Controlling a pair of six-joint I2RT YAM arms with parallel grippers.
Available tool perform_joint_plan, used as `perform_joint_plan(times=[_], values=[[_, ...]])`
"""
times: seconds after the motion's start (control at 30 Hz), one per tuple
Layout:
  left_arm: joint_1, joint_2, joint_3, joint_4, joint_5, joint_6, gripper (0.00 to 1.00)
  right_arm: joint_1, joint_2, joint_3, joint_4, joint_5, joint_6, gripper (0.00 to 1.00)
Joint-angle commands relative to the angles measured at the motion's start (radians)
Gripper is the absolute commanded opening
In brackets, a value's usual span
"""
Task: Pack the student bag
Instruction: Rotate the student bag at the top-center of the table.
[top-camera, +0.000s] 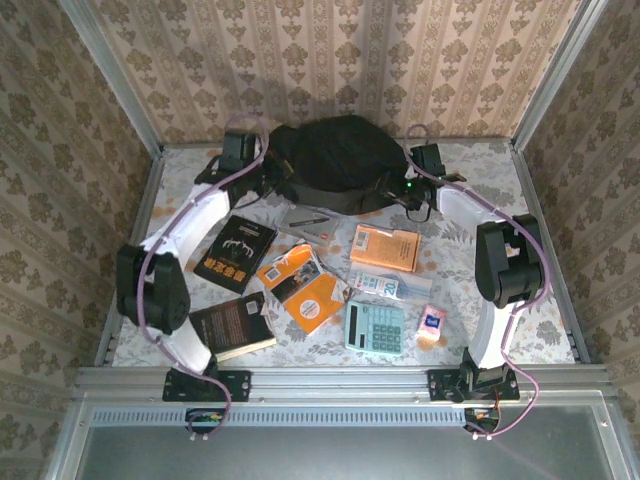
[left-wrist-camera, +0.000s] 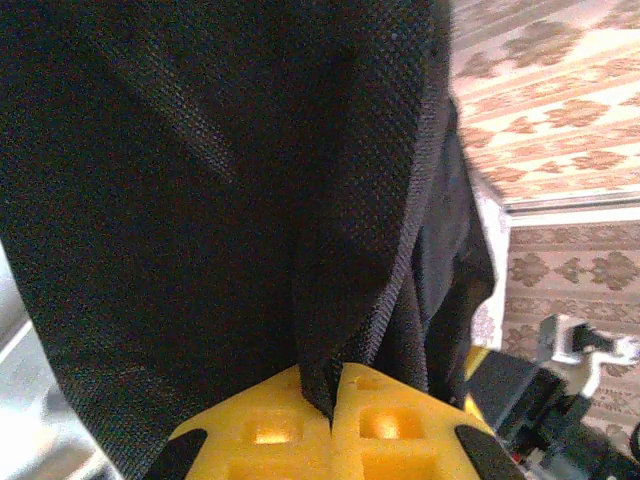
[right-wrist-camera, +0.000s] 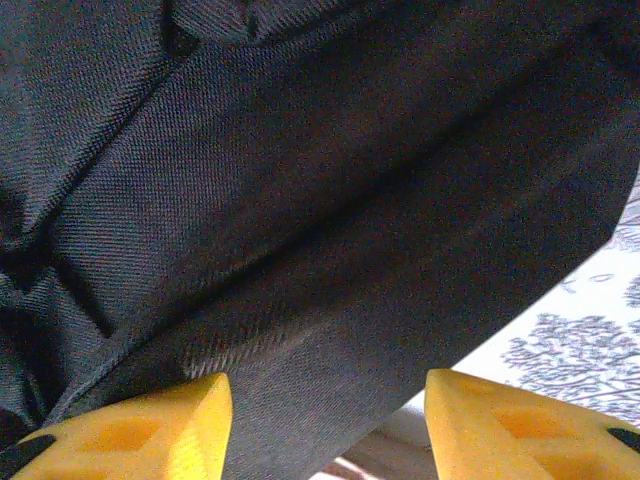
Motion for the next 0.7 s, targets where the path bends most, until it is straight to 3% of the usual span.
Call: perform_joint_plan(times=[0.0, 0.17, 0.23, 0.3, 0.5, 0.67], values=[[-0.031, -0.153, -0.146, 0.009, -0.036, -0.16, 0.0, 0.081, -0.003, 0.043, 0.051, -0.111, -0.039, 0.57], [-0.143, -0.371, -0.335, -0.042, -0.261, -0.209, 0.0, 0.126, -0.016, 0.064, -0.116, 0.031, -0.023, 0.58], [-0.179, -0.413, -0.395, -0.043, -0.301, -0.204, 0.0, 0.123, -0.063, 0.036, -0.199, 0.131, 0.065, 0.63], [-0.198, -0.425, -0.447, -0.035, -0.303, -0.207, 0.0, 0.127, -0.117, -0.007, -0.222, 0.151, 0.124, 0.64], [-0.242, -0.4, -0.592, 0.119, -0.202, -0.241, 0.02, 0.156, -0.226, -0.029, -0.411, 0.158, 0.233, 0.64], [-0.263, -0.273, -0.515, 0.147, 0.101, -0.062, 0.31, 0.18, -0.289, -0.054, -0.466, 0.168, 0.239, 0.64]])
